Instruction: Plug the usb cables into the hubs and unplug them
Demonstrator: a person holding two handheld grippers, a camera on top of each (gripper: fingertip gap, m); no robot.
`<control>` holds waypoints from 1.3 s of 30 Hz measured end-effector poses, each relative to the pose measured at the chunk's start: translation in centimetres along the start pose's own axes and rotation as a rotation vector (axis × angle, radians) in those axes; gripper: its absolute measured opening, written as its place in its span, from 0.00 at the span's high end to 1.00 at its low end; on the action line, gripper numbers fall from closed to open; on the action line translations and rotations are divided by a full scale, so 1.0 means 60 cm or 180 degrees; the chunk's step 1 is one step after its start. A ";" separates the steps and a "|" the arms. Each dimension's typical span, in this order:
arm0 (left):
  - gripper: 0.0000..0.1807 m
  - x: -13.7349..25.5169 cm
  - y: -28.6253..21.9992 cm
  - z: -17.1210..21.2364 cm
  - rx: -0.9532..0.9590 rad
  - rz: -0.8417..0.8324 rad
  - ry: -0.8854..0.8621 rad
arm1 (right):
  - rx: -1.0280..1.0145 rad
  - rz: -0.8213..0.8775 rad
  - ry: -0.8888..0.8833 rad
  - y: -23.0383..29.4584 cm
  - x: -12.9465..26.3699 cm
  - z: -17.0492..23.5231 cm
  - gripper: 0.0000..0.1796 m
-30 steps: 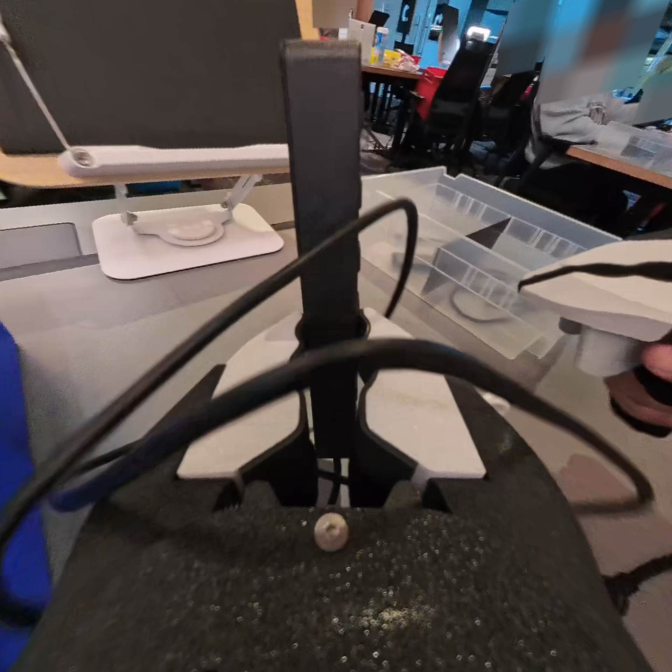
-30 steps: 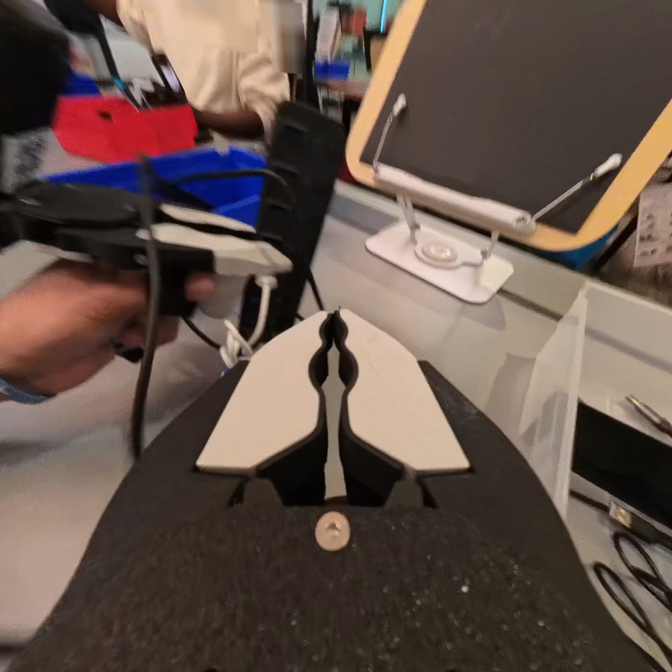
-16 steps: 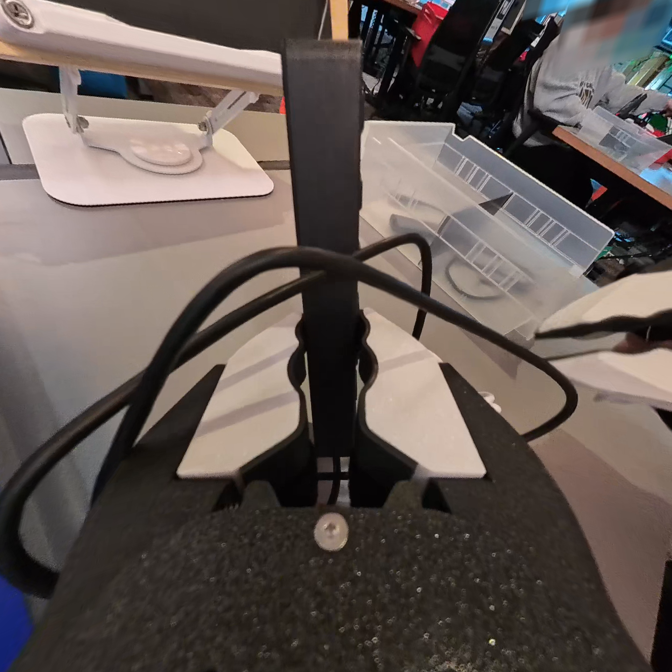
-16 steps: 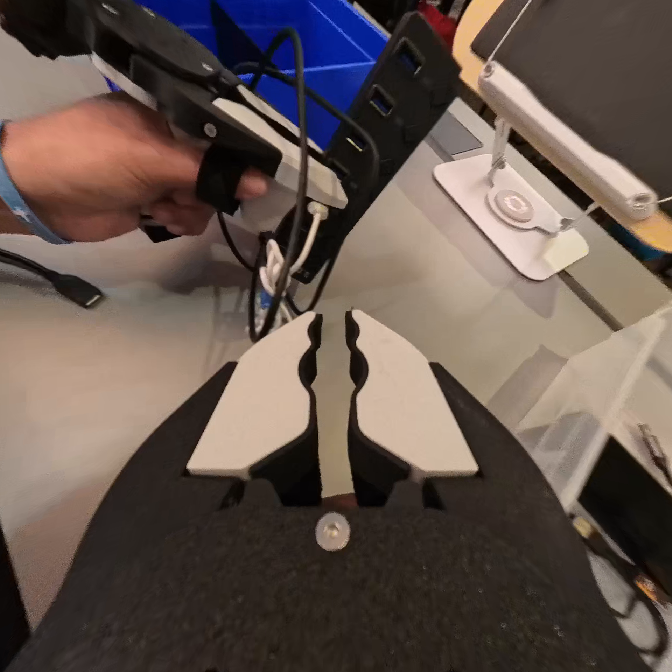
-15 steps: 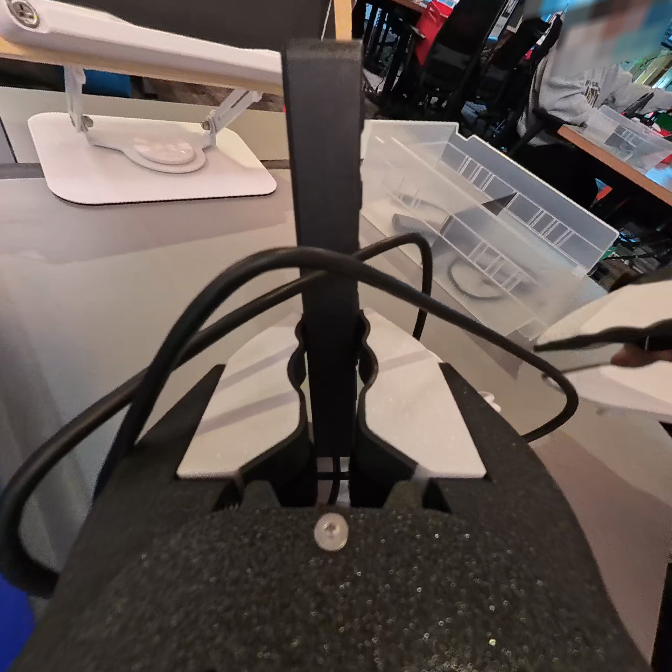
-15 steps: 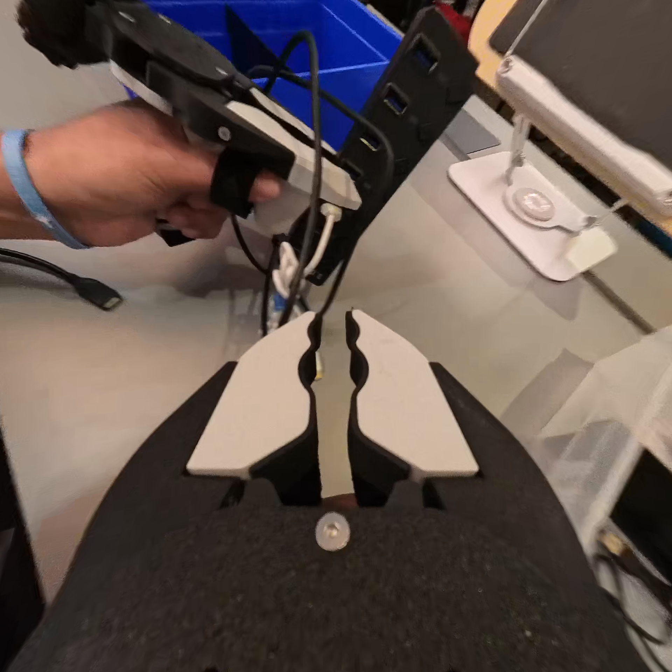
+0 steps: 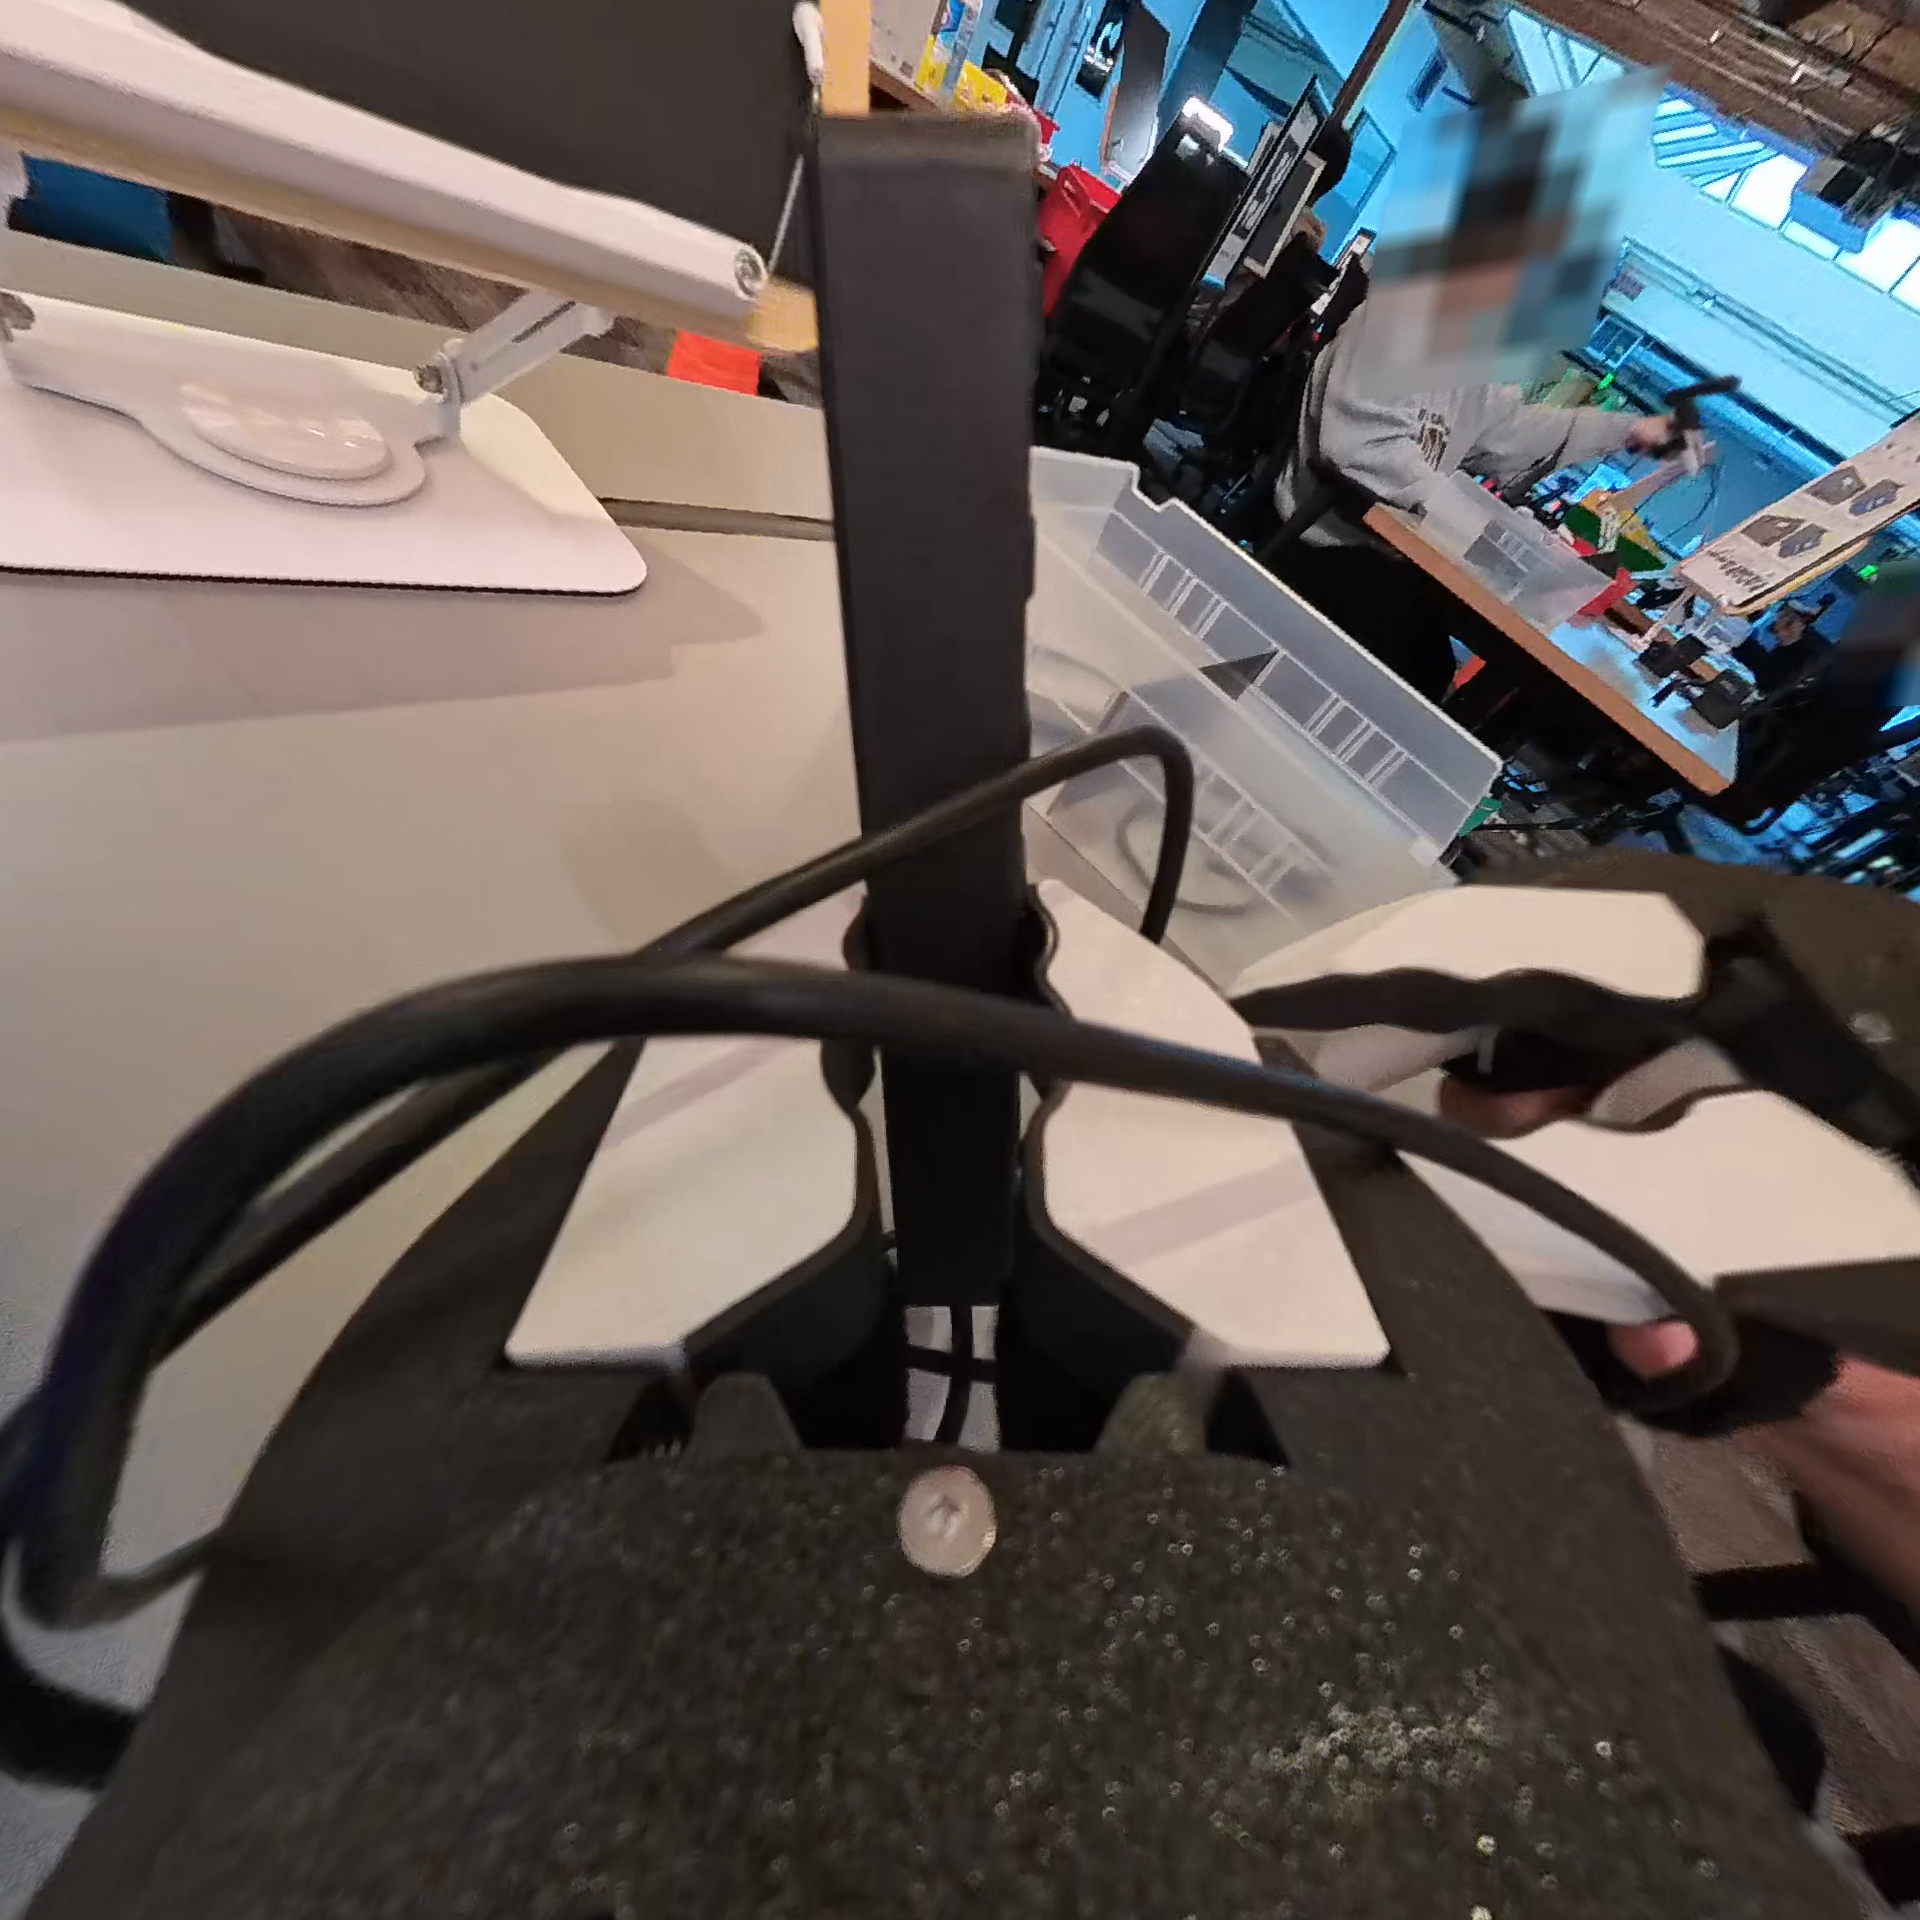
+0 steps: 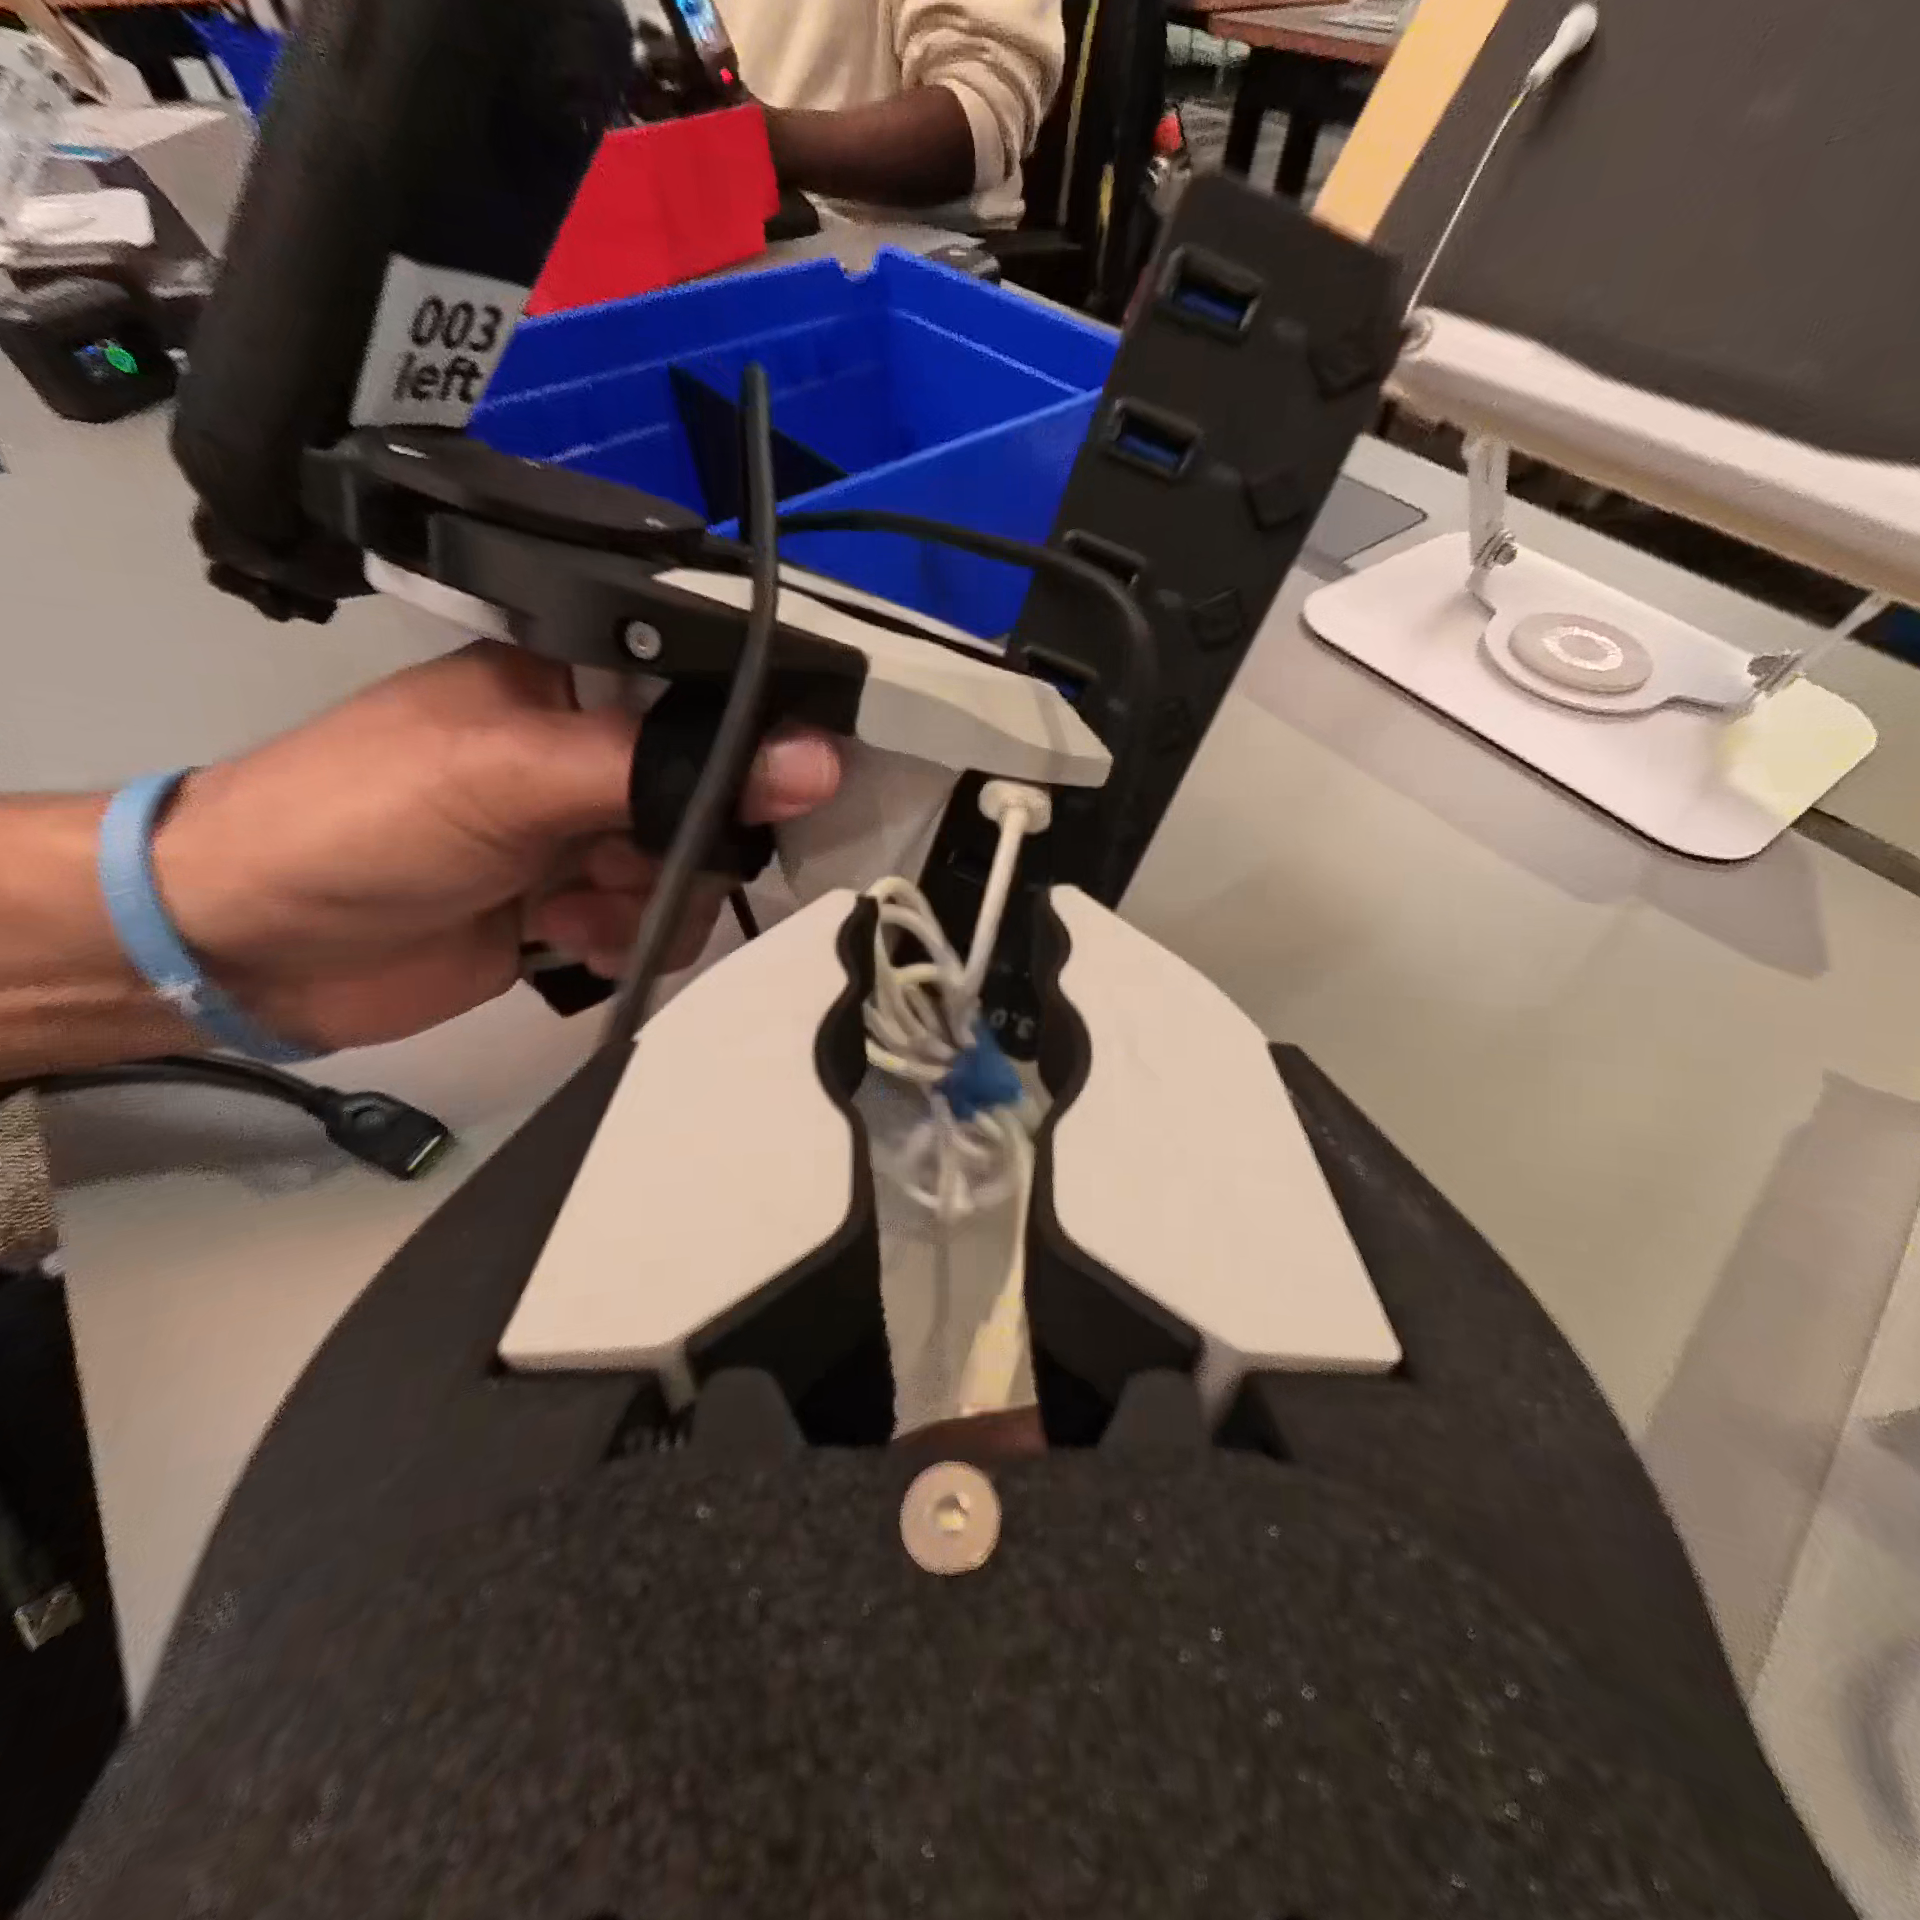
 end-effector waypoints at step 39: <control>0.86 0.026 0.038 -0.030 -0.0365 -0.0316 -0.0432 | -0.0194 0.0501 -0.0171 -0.011 0.021 0.009 0.92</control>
Point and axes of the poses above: each gripper's, where its closed fingertips meet, x back along the fingers, z out of its underside, y = z × x across the jaws, the point moved 6 cm from there along x, back along the fingers, and after that the axes turned 5 degrees about x, right-handed, at the moved point
